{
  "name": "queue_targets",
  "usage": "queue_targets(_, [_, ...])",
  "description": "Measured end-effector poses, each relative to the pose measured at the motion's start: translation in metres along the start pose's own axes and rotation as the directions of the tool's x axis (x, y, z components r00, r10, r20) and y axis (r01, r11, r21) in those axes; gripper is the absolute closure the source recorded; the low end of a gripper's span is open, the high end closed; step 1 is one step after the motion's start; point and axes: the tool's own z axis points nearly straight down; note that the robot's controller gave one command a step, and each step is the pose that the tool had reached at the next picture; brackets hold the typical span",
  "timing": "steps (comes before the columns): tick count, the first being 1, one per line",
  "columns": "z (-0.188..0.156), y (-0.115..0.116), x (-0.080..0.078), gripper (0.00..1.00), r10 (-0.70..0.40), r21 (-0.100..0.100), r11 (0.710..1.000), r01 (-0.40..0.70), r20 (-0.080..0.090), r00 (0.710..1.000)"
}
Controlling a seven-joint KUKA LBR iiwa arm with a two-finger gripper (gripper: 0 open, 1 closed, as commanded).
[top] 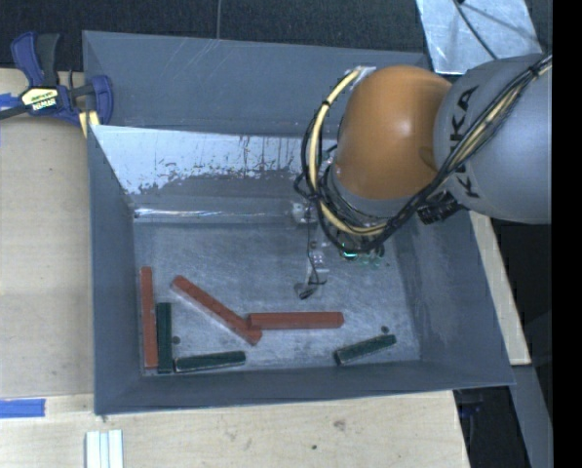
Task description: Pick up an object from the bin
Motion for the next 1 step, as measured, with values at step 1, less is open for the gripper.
queue_targets(1, [0.0933, -0.0264, 0.0340, 0.00, 0.000, 0.001, 1.000, 0.000, -0.002, 1.000])
